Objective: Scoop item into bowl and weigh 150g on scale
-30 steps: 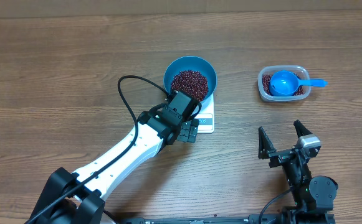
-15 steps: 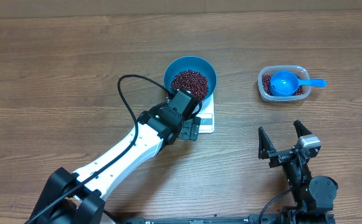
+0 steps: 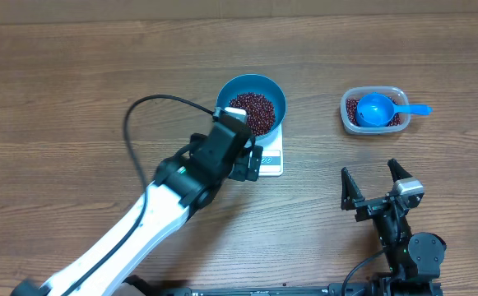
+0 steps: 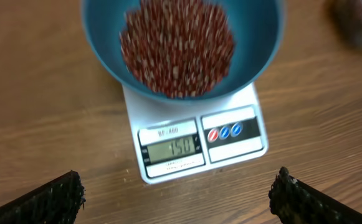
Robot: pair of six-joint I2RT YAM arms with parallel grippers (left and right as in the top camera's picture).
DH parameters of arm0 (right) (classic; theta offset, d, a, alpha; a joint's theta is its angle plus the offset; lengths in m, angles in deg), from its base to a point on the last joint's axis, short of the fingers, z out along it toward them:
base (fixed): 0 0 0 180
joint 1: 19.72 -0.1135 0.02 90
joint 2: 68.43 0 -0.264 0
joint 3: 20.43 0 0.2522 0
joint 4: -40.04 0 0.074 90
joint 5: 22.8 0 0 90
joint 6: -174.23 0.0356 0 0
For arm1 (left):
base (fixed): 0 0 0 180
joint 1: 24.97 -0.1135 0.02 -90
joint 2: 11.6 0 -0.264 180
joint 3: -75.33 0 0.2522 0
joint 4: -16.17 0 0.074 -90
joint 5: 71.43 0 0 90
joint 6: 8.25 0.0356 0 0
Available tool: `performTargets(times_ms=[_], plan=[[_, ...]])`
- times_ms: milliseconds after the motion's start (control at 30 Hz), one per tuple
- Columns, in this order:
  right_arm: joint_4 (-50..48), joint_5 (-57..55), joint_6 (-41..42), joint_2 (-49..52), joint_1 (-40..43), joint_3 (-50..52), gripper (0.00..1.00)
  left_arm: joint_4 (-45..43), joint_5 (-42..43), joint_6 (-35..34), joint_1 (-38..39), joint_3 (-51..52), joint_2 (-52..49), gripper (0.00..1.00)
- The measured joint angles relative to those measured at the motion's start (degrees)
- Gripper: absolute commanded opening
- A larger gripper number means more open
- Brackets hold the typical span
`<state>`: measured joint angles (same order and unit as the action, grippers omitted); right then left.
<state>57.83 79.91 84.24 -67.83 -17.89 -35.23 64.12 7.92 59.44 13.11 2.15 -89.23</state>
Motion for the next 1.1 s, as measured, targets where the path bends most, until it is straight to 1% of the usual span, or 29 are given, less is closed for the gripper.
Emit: performTargets(times_ms=[200,300,367,433,533,600,667,700,933,1000,1100], plan=[[0.02,0.00,0.00,0.00,0.00,0.00,1.00,-0.11,-2.97,1.55,-0.39,0.26,11.47,1.00],[-0.02,-0.02,-0.02,0.00,0.00,0.00,1.00,-1.57,-2.91,1.55,-2.78,2.45,17.75,1.00],[-0.04,0.00,0.00,0.00,0.00,0.00,1.00,-4.00,-1.90,1.55,-5.11,5.99,21.92,1.00],[-0.07,0.00,-0.02,-0.02,0.00,0.00,1.00,-8.26,-0.24,1.57,-7.54,11.06,25.70,0.99],[-0.04,0.00,-0.02,-0.02,0.00,0.00,1.00,-16.96,2.51,1.62,-10.82,20.02,30.88,1.00],[-0.04,0.02,0.00,-0.02,0.00,0.00,1.00,-24.96,4.24,1.70,-12.83,26.93,34.60,1.00],[-0.07,0.00,0.00,-0.02,0.00,0.00,1.00,-29.51,5.29,1.77,-14.49,32.33,37.81,1.00],[-0.04,0.00,0.00,-0.02,0.00,0.00,1.00,-33.62,5.88,1.73,-15.37,35.58,39.52,1.00],[-0.07,0.02,-0.02,-0.02,0.00,0.00,1.00,-48.83,7.10,1.70,-18.73,52.41,51.84,1.00],[-0.07,0.02,0.00,-0.02,0.00,0.00,1.00,-52.15,7.19,1.70,-19.21,56.46,55.54,1.00],[-0.02,0.02,-0.02,-0.02,0.00,0.00,1.00,-49.79,7.23,1.68,-20.17,58.58,59.60,1.00]])
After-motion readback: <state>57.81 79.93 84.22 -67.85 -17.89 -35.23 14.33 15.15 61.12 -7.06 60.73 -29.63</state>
